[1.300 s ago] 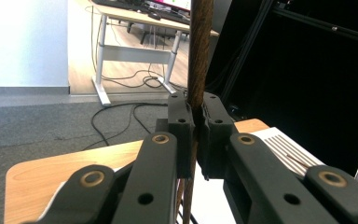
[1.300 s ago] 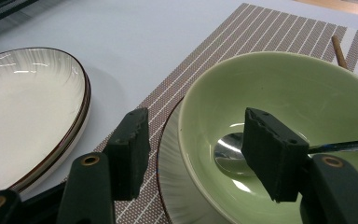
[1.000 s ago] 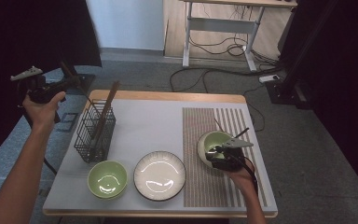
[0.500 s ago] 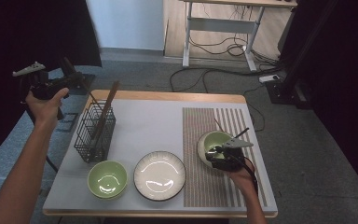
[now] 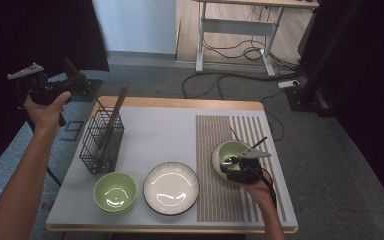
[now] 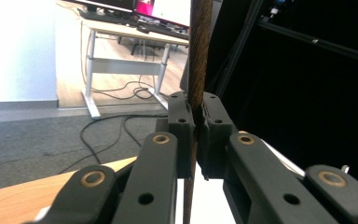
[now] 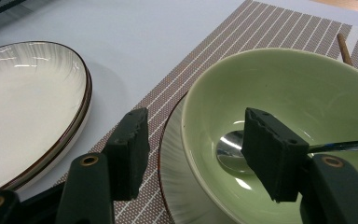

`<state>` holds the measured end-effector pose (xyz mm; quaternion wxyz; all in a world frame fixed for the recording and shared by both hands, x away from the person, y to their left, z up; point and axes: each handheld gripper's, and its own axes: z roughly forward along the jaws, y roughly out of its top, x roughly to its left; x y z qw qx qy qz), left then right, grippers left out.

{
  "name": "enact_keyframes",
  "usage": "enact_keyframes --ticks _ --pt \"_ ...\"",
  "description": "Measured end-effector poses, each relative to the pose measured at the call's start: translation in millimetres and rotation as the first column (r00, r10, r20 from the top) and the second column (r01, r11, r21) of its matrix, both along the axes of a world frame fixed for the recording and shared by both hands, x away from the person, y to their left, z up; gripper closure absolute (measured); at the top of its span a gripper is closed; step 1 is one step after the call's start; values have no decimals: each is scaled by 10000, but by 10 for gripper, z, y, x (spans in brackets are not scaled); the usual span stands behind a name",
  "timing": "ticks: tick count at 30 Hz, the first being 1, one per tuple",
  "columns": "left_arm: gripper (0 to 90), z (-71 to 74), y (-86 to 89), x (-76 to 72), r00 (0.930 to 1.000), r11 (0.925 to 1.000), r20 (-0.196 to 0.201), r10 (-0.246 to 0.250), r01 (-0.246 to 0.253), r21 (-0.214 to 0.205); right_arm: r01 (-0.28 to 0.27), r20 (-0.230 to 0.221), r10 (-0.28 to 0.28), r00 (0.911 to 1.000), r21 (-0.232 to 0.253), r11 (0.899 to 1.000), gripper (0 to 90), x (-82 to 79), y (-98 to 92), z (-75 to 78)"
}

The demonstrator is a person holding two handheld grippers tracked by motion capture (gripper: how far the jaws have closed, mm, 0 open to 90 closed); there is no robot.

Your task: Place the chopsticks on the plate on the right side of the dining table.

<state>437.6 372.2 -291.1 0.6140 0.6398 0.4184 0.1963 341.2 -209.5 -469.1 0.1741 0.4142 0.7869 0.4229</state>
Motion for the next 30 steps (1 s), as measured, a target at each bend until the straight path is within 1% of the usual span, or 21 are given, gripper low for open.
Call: enact_keyframes --ticks 3,5,11,17,22,27,30 --pt "847 -12 -26 0 9999 9998 -30 -139 139 -116 -4 5 4 10000 -13 10000 412 -1 2 1" --pt "846 -28 -69 16 9997 9997 -105 -223 223 36 -15 6 15 10000 -37 10000 412 0 7 -3" --pt "846 -93 -133 50 9990 9993 -243 -375 375 -1 -33 -1 33 10000 -51 10000 412 0 7 -3" --pt "846 -150 -217 73 9971 9978 -375 -659 660 26 -17 64 17 10000 -51 10000 413 0 2 -1" --pt "847 -183 -306 70 9953 9960 -421 -873 880 159 -37 72 38 10000 -47 10000 412 -1 3 1" --pt "846 -246 -384 58 9935 9946 -508 -1019 1026 120 -20 107 20 9999 6 10000 412 -3 0 10" --pt "846 -280 -424 36 9923 9936 -565 -1101 1113 172 -14 139 14 9999 11 10000 413 -6 4 16"
